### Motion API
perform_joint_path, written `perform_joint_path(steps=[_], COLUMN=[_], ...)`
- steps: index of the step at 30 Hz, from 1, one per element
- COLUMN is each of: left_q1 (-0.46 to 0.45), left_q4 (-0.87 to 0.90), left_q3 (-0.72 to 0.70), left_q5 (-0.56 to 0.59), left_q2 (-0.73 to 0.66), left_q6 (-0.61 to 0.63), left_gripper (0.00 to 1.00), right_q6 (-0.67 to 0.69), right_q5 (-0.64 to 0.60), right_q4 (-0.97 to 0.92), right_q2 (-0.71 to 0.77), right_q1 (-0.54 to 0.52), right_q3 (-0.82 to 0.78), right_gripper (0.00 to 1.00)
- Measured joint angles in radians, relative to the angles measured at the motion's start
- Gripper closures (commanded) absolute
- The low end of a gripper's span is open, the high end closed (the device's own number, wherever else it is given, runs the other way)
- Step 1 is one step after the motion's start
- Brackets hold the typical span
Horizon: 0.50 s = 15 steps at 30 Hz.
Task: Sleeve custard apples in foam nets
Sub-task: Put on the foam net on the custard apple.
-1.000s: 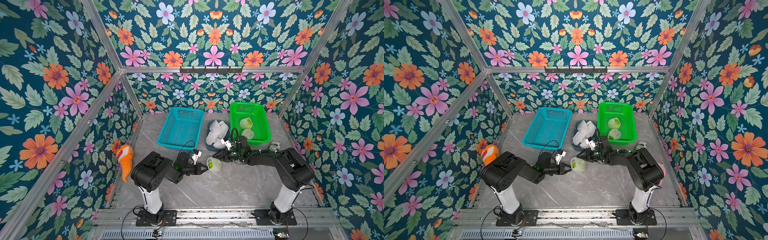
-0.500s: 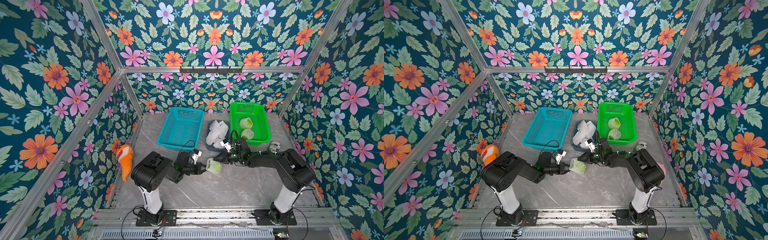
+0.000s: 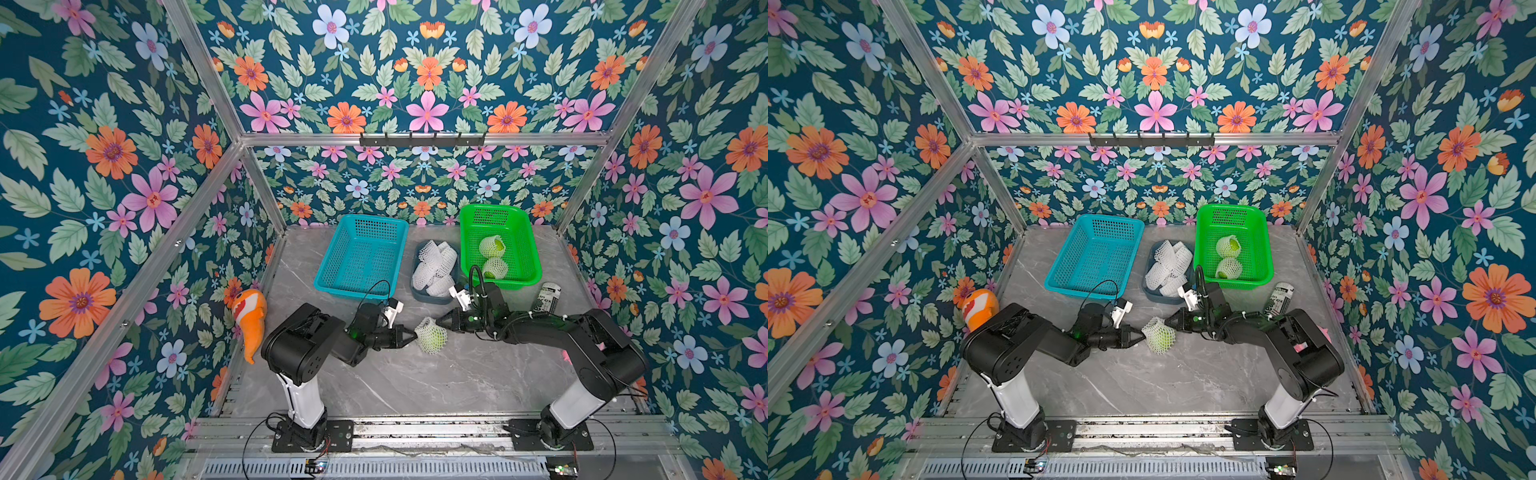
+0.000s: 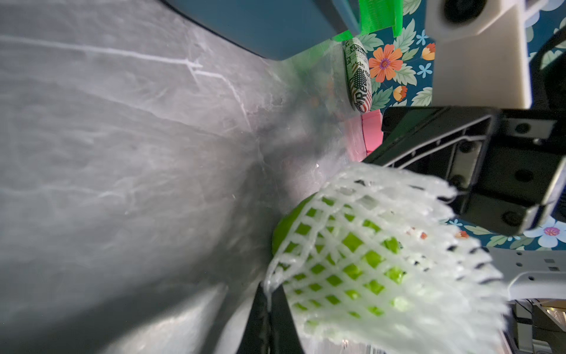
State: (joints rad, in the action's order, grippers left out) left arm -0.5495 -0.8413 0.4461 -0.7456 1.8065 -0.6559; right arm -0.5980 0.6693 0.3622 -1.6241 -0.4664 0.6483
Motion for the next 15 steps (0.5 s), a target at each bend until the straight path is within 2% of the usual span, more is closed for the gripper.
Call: perform_joint_path(steps=[15], left_q1=[-0.056], left_q4=[0.035], left_q3=[-0.017], left_q5=[0.088], left_q2=[-0.042], left_q6=[0.024], left_gripper=[1.00], right_q6=[0.036], right_q5=[-0.220], right_q4=[0.031], right_q2=[0.104], right_q1=[-0.067], right_q3=[-0.156], right_gripper=[1.00])
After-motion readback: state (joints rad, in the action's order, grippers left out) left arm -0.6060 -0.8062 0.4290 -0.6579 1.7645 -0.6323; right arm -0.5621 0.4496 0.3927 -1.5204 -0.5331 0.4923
